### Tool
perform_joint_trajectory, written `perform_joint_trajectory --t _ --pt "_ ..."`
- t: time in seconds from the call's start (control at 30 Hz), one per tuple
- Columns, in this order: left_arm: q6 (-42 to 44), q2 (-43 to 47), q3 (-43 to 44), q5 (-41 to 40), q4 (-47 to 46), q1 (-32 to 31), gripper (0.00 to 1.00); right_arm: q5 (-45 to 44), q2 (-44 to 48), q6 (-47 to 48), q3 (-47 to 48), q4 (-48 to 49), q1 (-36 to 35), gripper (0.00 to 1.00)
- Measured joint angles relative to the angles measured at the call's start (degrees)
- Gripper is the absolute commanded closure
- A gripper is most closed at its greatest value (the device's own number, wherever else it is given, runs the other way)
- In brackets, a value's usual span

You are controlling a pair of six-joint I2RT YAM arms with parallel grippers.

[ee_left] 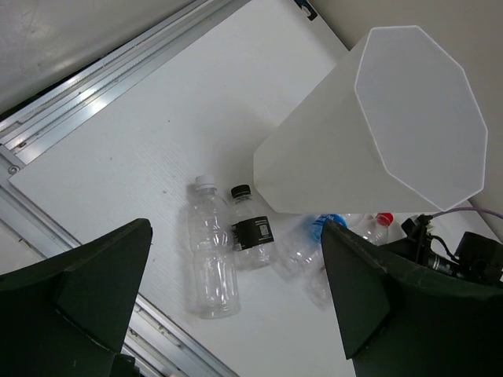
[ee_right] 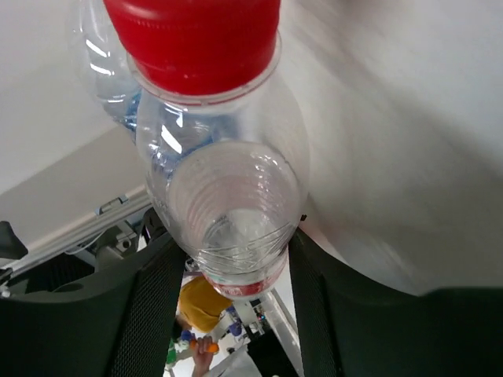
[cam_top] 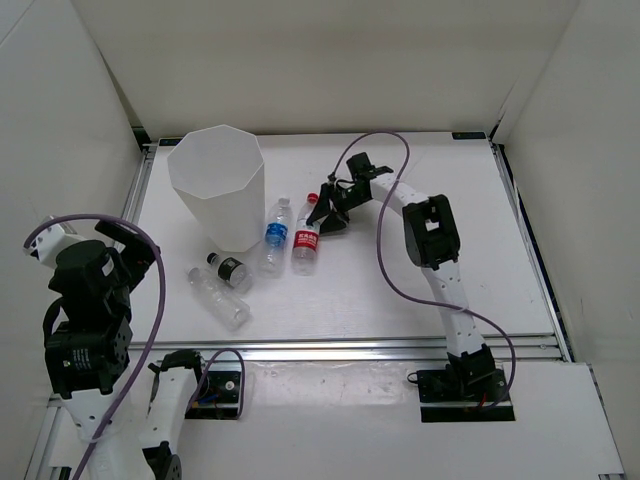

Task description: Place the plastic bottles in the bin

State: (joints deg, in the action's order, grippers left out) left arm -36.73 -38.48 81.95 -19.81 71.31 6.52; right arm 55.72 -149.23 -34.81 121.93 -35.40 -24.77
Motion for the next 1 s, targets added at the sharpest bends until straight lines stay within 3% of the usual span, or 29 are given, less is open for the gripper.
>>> perform_joint_trajectory --t 0.4,0.6,0.73,1.0 --pt "-0.5 1.5 -6.5 2.3 -4.7 0.0 0.00 -9.5 13.6 3.9 -6.5 -5.6 7.7 0.72" --pt "-0.7 1.8 -6.5 2.5 -5.9 0.0 0.00 -12.1 23.8 1.2 2.6 -5.7 8.1 0.78" --pt "0.3 1.7 -5.9 3.5 -5.7 0.0 0.00 -12.0 28.0 -3.2 9.6 -2.2 7.0 0.90" --pt "3.4 -0.3 -3.0 8.2 -4.2 0.0 0.00 -10.7 27.9 -15.0 18.1 12.2 2.9 0.90"
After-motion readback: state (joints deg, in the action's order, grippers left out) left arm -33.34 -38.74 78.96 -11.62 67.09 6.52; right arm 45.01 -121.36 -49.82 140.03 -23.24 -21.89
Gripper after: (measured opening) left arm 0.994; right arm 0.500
